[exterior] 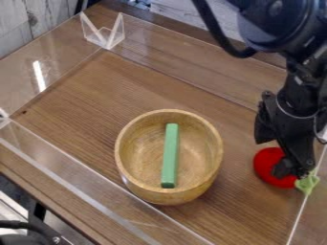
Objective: Move the red object to the left side of the table
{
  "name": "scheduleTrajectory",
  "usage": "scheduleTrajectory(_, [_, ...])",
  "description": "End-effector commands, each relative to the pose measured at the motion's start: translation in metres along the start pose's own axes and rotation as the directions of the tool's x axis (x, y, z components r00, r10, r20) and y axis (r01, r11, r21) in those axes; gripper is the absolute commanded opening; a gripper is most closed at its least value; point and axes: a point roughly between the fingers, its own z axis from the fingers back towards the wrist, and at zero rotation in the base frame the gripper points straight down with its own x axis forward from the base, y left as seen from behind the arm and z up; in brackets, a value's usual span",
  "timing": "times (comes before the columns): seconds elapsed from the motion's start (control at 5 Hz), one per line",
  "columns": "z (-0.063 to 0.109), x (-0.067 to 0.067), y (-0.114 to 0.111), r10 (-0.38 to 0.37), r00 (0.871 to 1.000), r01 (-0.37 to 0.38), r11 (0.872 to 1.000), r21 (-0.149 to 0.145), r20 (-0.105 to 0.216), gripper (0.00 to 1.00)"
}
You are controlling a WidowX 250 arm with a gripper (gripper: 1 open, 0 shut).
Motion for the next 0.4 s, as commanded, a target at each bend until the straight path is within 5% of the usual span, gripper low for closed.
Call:
scheduleTrajectory(0.0, [0.0222,0.0094,0.0032,0.010,0.997,-0.012,0.999,0.031,0.078,1.00])
scheduleTrajectory(0.2, [0.0208,0.0099,0.0024,0.010,0.996,-0.012,1.000,0.027,0.087,1.00])
